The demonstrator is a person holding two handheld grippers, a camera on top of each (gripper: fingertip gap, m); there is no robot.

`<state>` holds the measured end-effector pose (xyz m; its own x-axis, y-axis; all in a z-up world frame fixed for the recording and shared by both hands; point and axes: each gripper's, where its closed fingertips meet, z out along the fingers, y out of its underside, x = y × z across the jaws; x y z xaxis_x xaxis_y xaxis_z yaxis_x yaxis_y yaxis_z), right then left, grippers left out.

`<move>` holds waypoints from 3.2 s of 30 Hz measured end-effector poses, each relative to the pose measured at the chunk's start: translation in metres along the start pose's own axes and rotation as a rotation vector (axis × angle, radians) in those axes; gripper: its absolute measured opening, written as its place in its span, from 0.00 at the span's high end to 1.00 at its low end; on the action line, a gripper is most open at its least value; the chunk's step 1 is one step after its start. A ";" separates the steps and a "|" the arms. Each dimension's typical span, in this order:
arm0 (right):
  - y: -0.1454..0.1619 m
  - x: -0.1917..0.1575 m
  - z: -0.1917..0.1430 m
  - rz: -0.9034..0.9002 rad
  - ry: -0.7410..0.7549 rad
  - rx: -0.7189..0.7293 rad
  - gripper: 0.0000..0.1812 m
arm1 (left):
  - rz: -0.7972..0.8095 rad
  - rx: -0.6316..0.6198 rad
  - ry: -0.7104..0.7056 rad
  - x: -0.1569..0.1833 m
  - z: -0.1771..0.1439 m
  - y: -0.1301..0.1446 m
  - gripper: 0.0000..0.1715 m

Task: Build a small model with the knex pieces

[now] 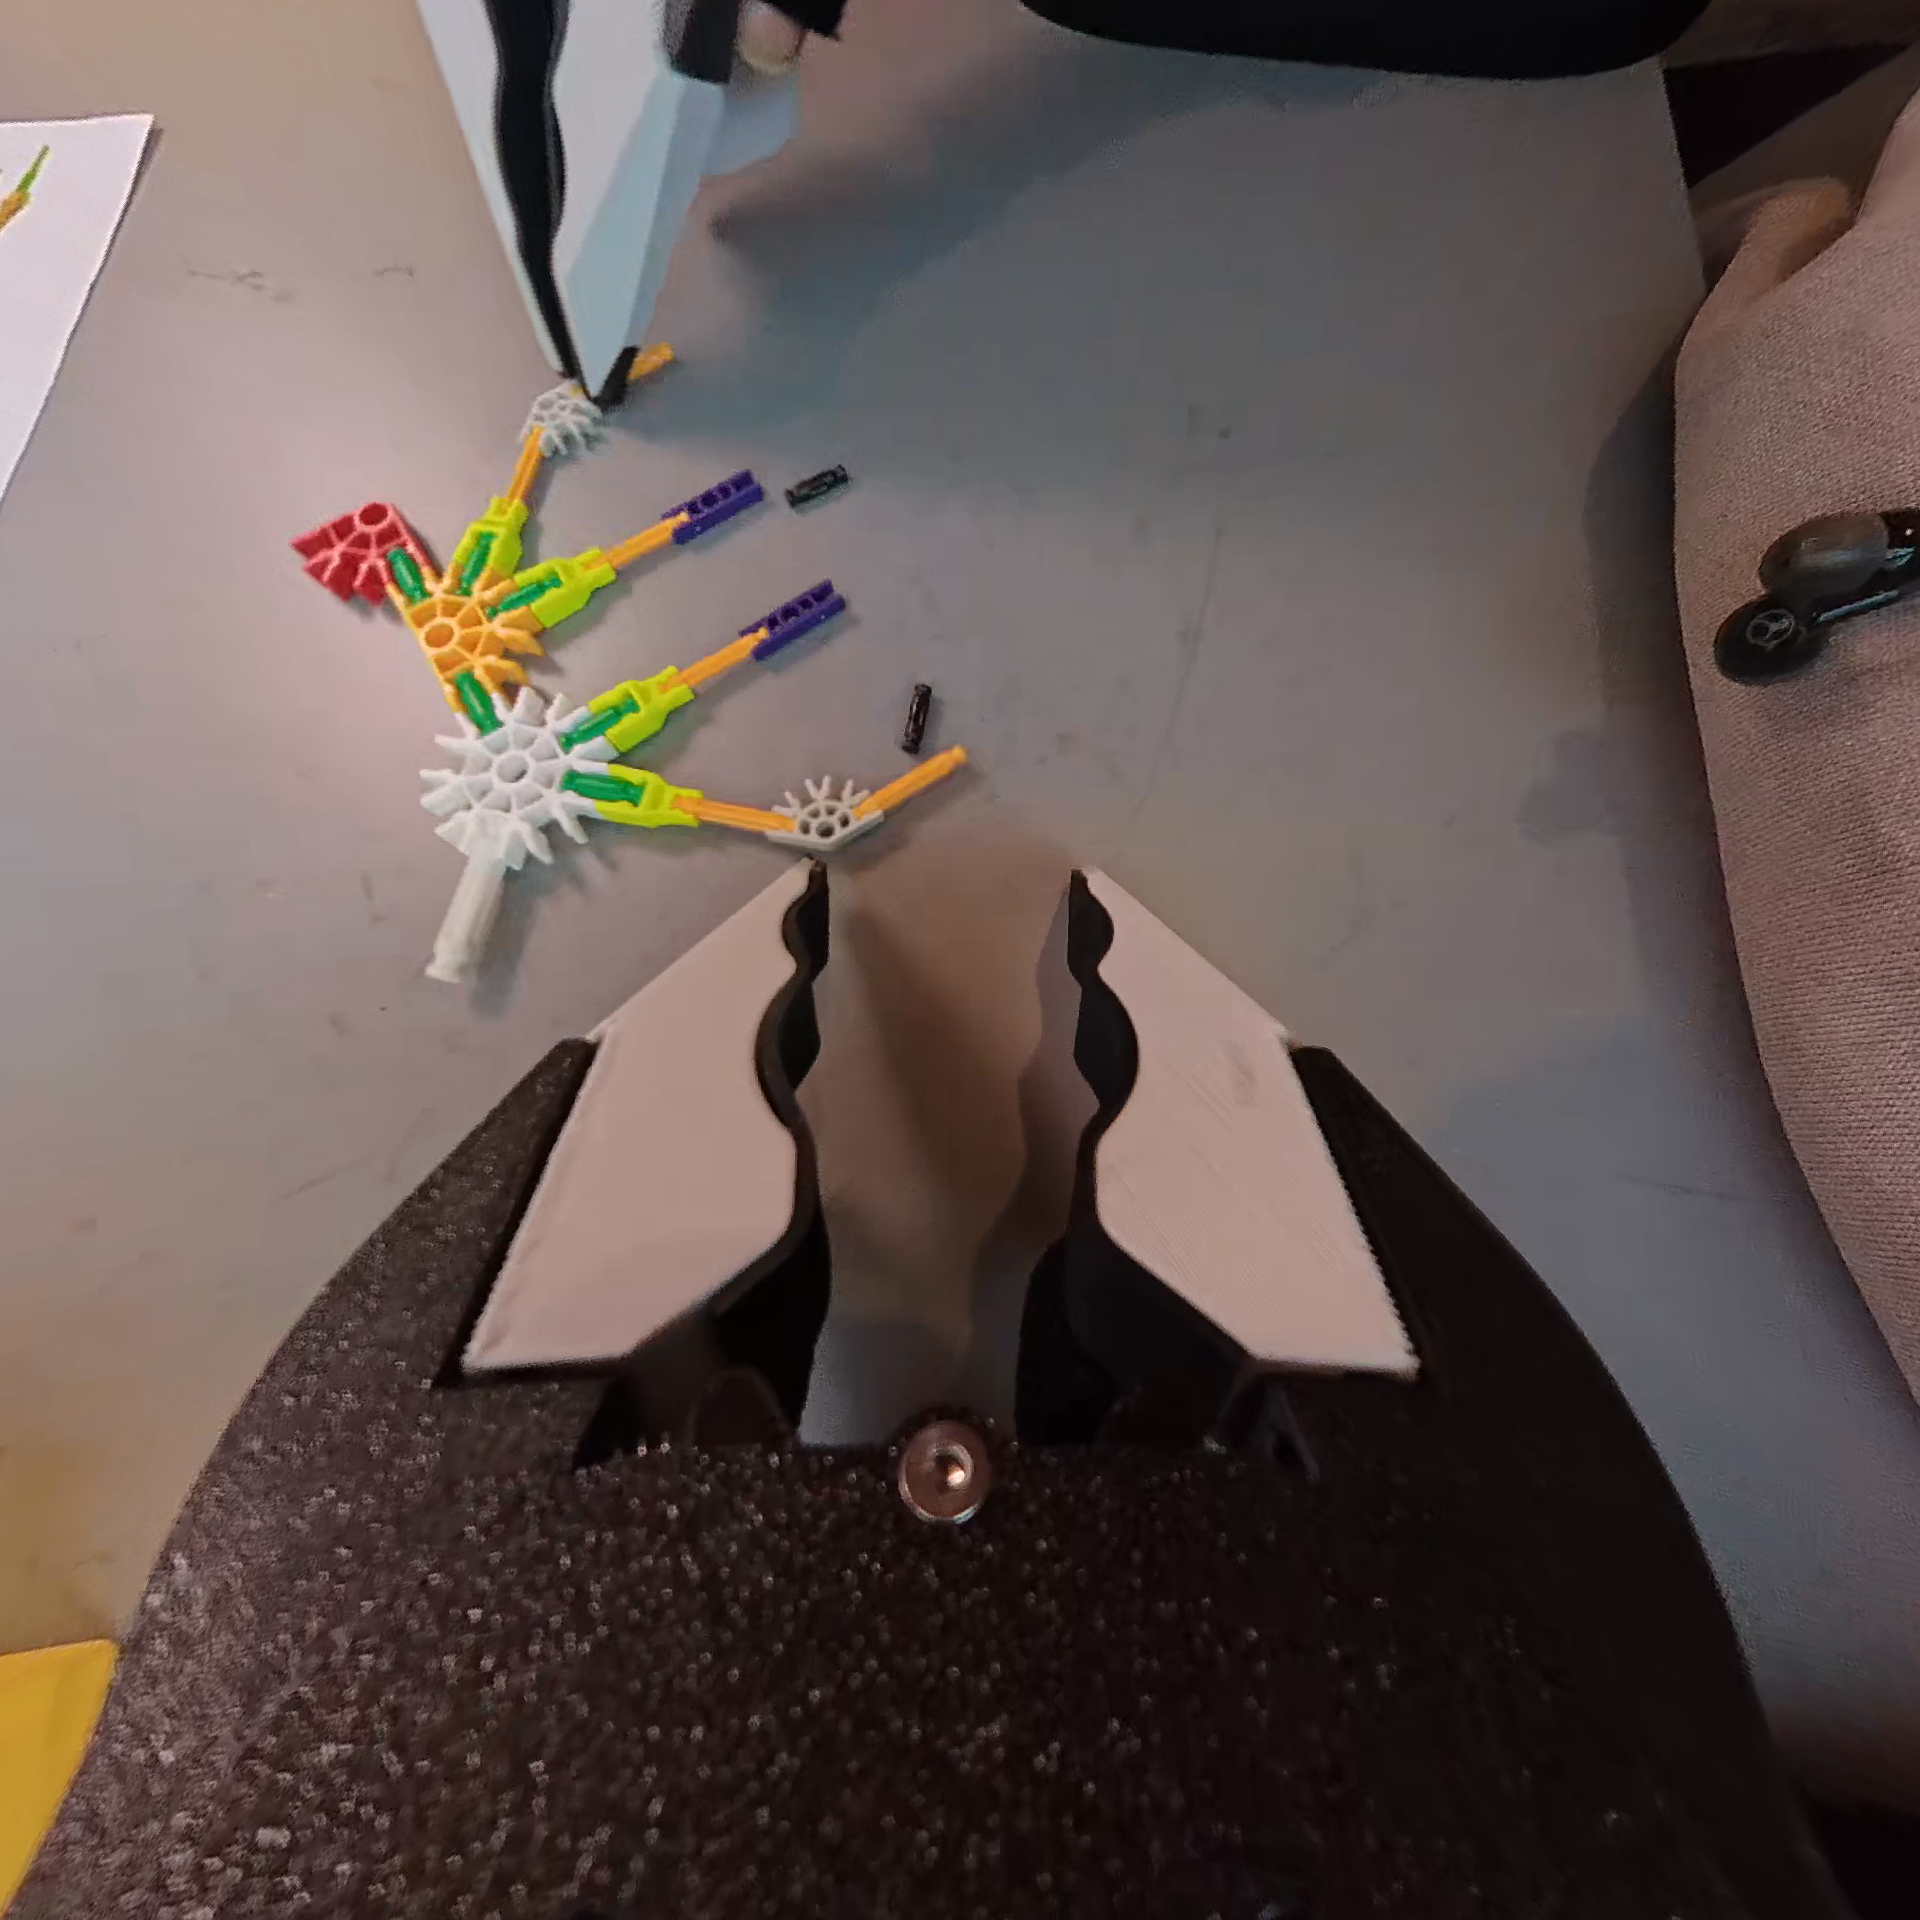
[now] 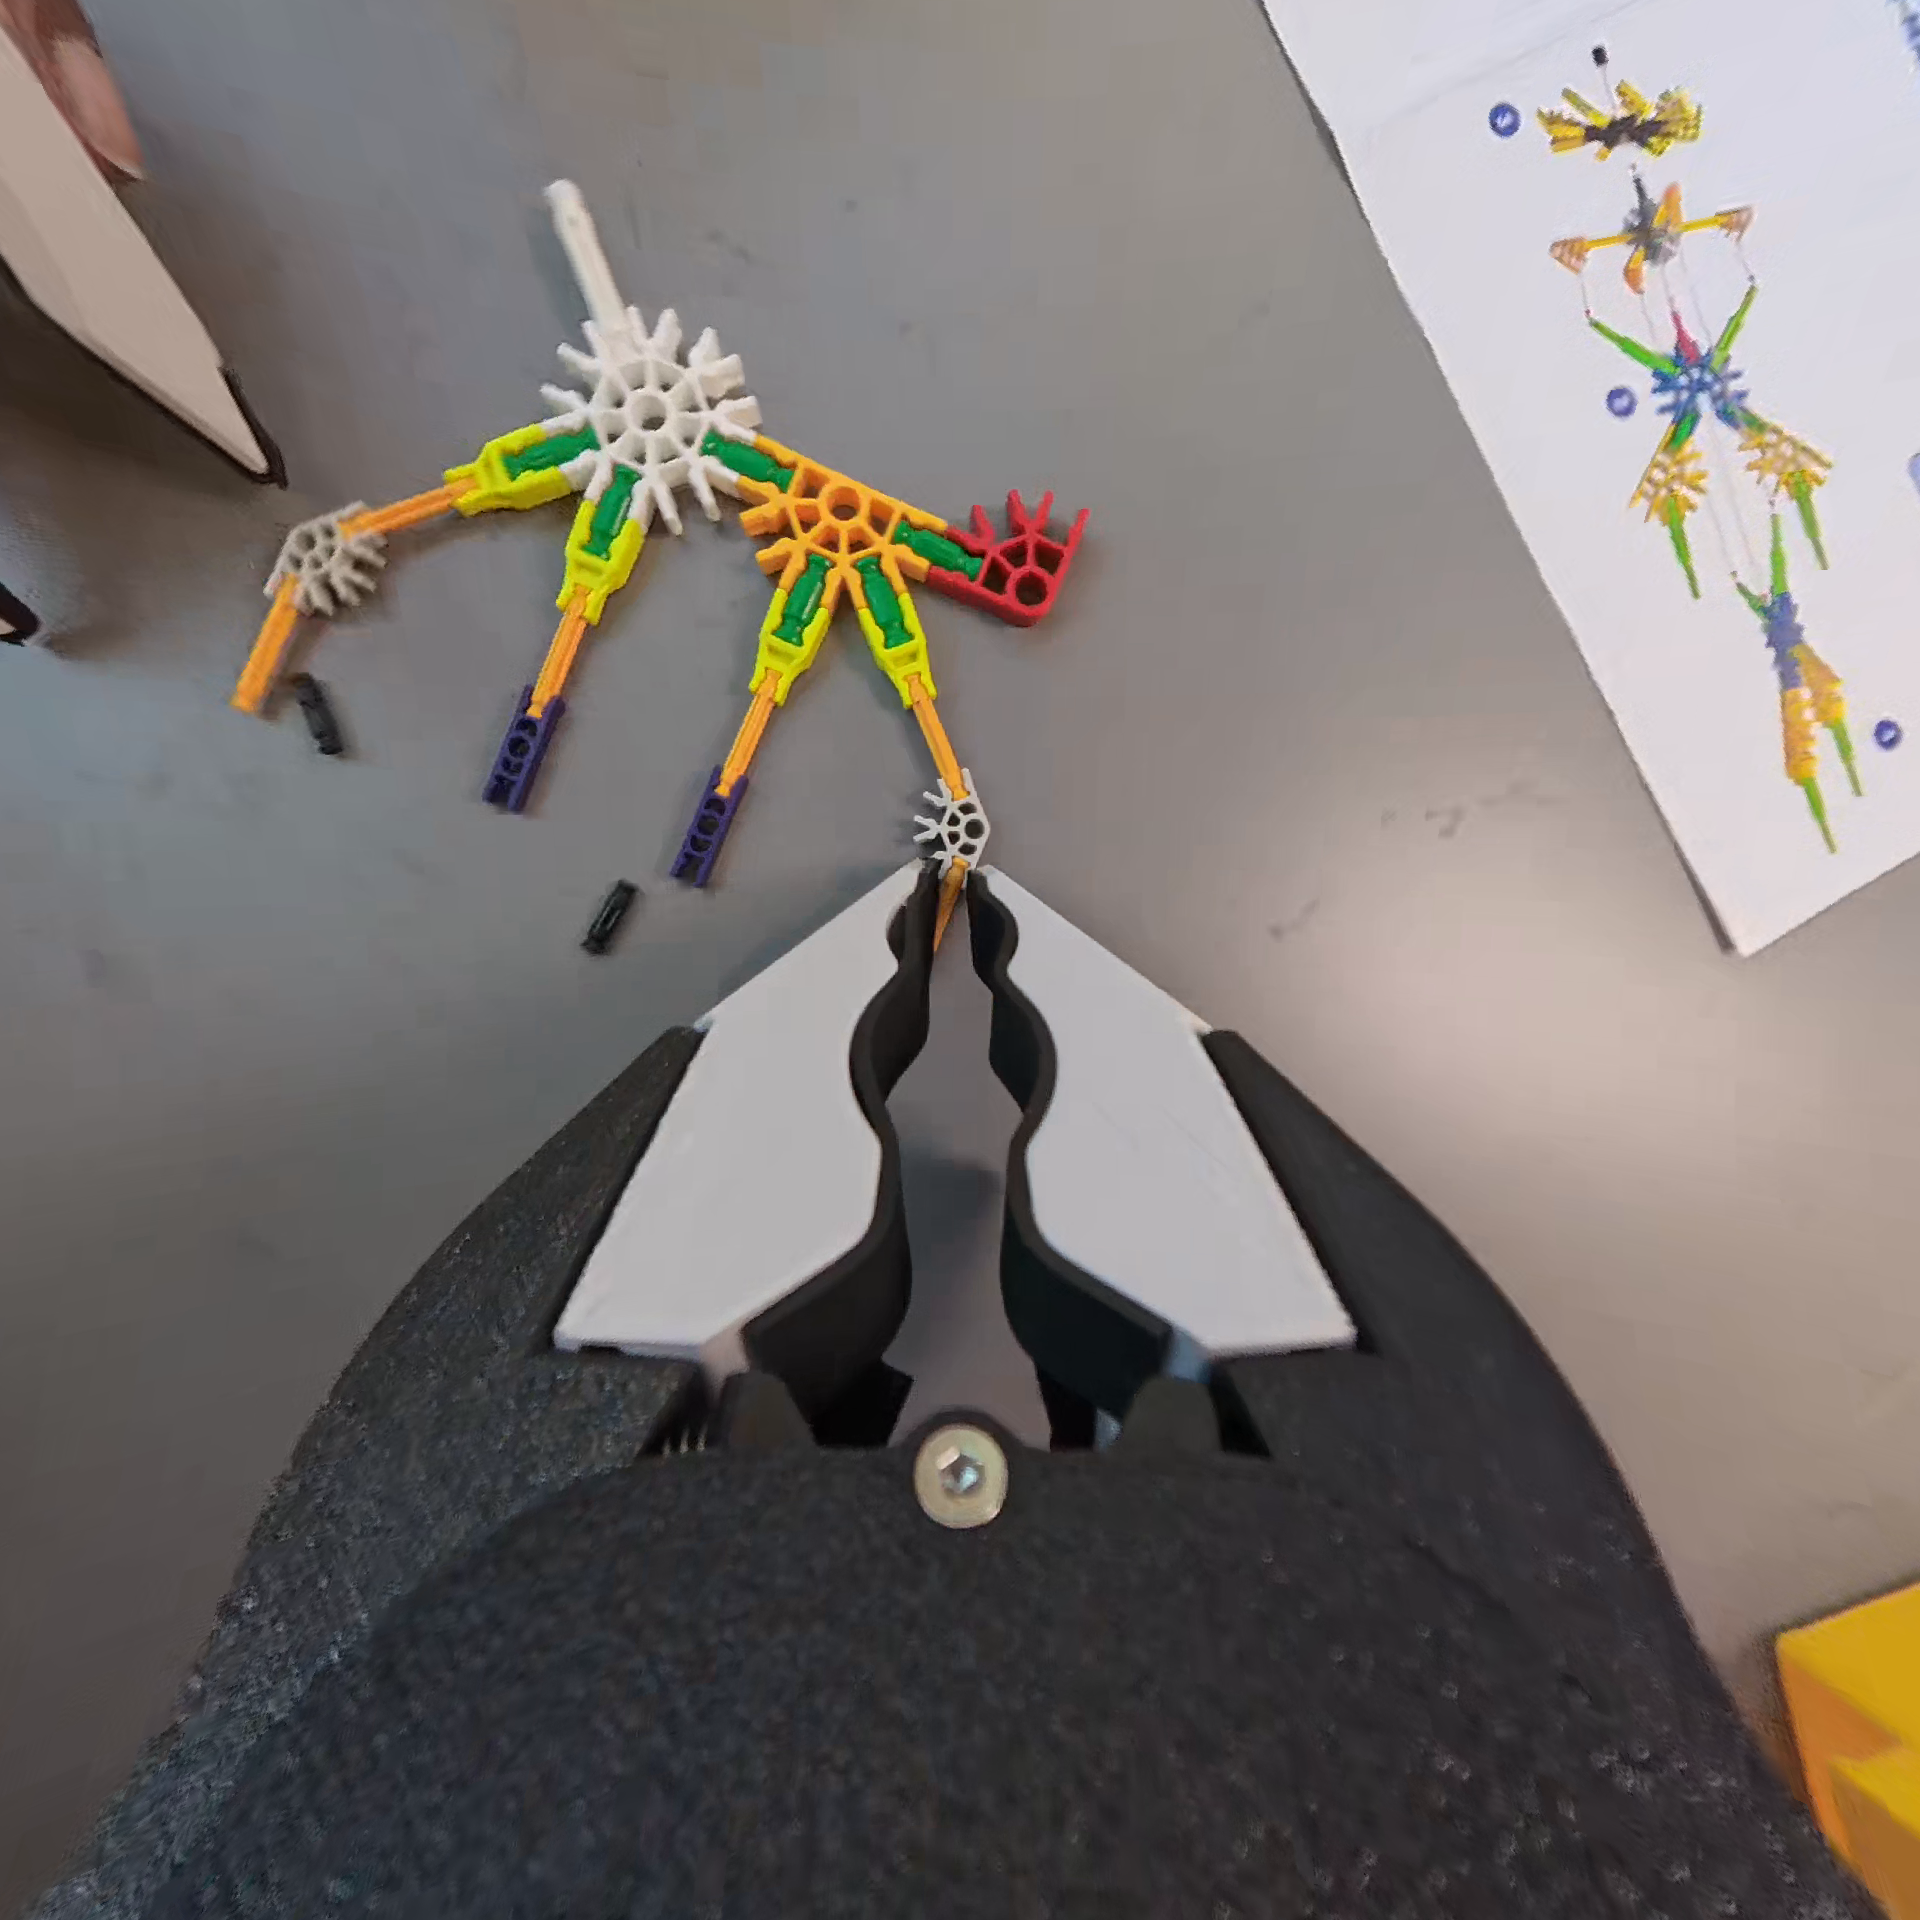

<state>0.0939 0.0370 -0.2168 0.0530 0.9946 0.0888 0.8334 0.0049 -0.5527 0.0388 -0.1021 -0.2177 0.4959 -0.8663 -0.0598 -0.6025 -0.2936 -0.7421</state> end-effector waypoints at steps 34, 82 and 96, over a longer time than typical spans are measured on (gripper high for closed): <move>-0.006 -0.092 -0.004 -0.262 -0.274 0.099 0.98 | -0.191 -0.020 -0.194 -0.051 -0.012 0.017 0.82; -0.011 -0.057 0.002 -0.177 -0.227 0.052 0.96 | -0.309 -0.062 -0.236 -0.066 -0.025 0.032 0.97; -0.026 -0.060 0.004 -0.223 -0.245 0.096 0.99 | -0.304 -0.060 -0.210 -0.061 -0.024 0.031 0.96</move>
<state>0.0670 -0.0227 -0.2109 -0.2679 0.9632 0.0213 0.7534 0.2232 -0.6185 -0.0255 -0.0681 -0.2207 0.7714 -0.6361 0.0171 -0.4407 -0.5534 -0.7067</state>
